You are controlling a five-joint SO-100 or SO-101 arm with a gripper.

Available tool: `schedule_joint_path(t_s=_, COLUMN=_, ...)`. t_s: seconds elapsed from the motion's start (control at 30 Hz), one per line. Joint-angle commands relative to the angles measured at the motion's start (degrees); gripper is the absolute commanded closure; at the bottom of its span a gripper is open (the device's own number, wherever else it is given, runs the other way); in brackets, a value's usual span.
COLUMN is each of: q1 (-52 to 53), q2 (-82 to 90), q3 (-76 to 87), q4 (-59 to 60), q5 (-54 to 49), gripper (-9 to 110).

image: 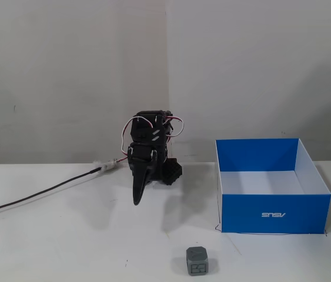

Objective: Pick the gray block and keep it in the box.

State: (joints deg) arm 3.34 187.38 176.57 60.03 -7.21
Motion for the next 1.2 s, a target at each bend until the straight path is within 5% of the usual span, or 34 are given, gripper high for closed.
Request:
schedule_joint_path(t_s=0.0, q1=0.0, q2=9.05, q3=-0.97, q4=-1.49, q5=-0.26, gripper=101)
schedule_joint_path(t_s=1.17, q1=-1.93, q2=9.05, q3=-0.97, q4=-1.58, q5=-0.35, gripper=101)
